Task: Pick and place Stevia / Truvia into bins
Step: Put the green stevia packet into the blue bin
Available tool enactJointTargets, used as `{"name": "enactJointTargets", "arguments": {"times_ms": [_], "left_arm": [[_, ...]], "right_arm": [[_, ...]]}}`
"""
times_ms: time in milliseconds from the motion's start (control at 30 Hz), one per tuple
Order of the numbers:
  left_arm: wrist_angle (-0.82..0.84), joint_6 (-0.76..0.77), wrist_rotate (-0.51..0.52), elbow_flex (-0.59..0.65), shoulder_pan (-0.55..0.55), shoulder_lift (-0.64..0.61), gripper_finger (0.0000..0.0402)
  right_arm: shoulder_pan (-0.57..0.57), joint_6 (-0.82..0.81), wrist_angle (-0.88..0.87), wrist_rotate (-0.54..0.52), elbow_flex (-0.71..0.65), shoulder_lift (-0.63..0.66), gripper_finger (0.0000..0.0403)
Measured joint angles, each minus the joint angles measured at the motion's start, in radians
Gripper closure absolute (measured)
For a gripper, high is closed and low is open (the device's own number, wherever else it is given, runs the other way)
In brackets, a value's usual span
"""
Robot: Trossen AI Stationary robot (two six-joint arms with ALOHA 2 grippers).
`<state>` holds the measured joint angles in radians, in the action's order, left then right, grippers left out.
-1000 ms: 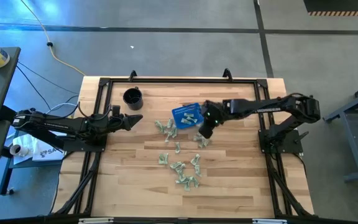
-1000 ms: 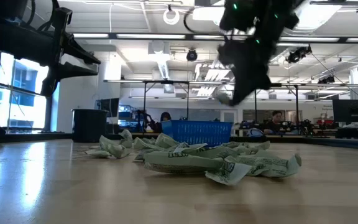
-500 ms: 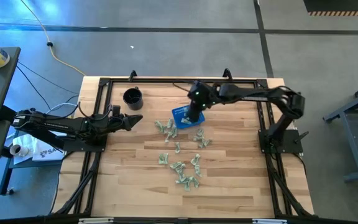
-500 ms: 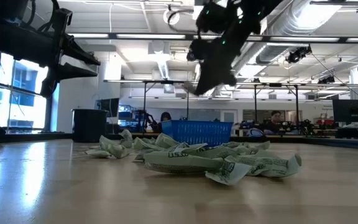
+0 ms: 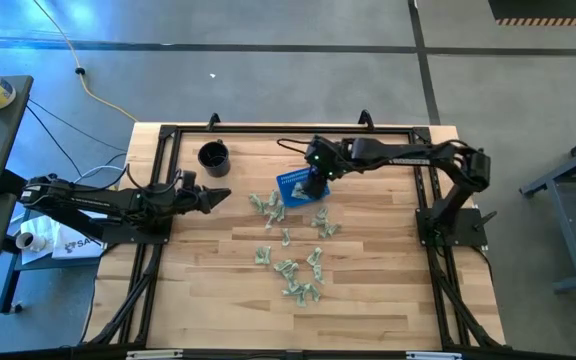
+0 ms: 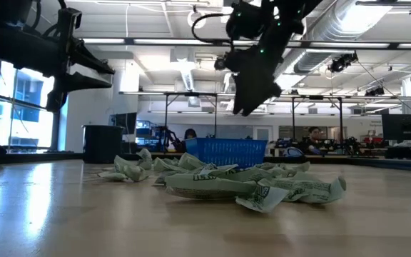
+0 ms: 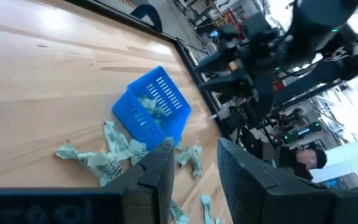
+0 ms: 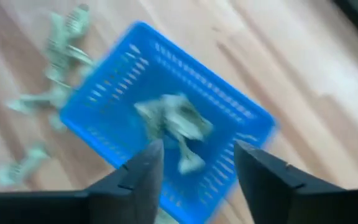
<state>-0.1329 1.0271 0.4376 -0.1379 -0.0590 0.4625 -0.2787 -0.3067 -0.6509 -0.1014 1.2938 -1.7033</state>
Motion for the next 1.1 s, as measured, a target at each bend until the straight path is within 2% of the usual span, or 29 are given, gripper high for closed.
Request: {"name": "enactJointTargets", "arguments": {"times_ms": [133, 267, 400, 700, 867, 1100], "left_arm": [[0.030, -0.003, -0.019, 0.000, 0.000, 0.002, 0.0245], [0.039, -0.043, -0.050, 0.000, 0.000, 0.017, 0.0245], [0.037, -0.054, -0.063, 0.001, 0.000, 0.027, 0.0245], [0.028, -0.051, -0.064, 0.001, 0.000, 0.026, 0.0245], [0.028, -0.050, -0.065, 0.001, 0.000, 0.026, 0.0245], [0.030, -0.050, -0.065, 0.001, 0.000, 0.026, 0.0245]], "right_arm": [[0.044, 0.052, -0.137, -0.082, 0.000, 0.054, 0.0183], [0.111, 0.168, -0.299, -0.063, -0.001, 0.065, 0.0177], [0.191, 0.234, -0.320, -0.017, -0.070, 0.066, 0.0177], [0.313, 0.237, -0.054, 0.035, -0.273, 0.065, 0.0176], [0.327, 0.247, 0.044, 0.078, -0.348, 0.065, 0.0176], [0.313, 0.278, 0.204, 0.079, -0.434, 0.065, 0.0176]]}}
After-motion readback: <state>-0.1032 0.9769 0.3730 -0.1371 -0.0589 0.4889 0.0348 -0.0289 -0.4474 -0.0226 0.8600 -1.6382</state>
